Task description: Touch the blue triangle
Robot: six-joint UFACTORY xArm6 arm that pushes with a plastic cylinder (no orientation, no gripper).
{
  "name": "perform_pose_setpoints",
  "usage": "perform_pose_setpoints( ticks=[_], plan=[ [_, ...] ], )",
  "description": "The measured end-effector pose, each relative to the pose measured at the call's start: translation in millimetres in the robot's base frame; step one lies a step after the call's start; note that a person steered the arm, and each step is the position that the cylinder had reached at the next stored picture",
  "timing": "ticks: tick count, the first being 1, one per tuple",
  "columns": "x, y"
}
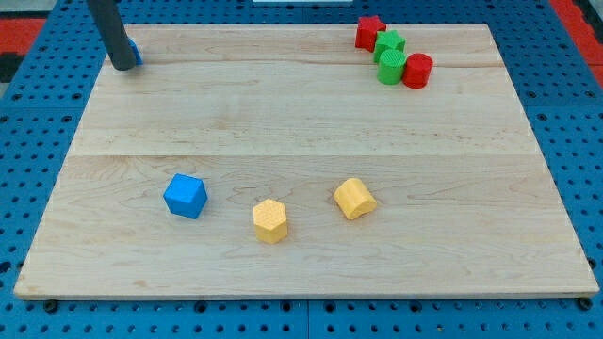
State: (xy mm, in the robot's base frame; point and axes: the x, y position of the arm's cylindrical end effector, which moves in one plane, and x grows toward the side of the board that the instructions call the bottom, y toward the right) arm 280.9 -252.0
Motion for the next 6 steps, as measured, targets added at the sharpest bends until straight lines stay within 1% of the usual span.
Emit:
perform_pose_setpoints(
  ticks=[1,2,3,6],
  plan=[
    [31,-7],
    [20,-28],
    [1,-31],
    [-7,-24]
  ],
)
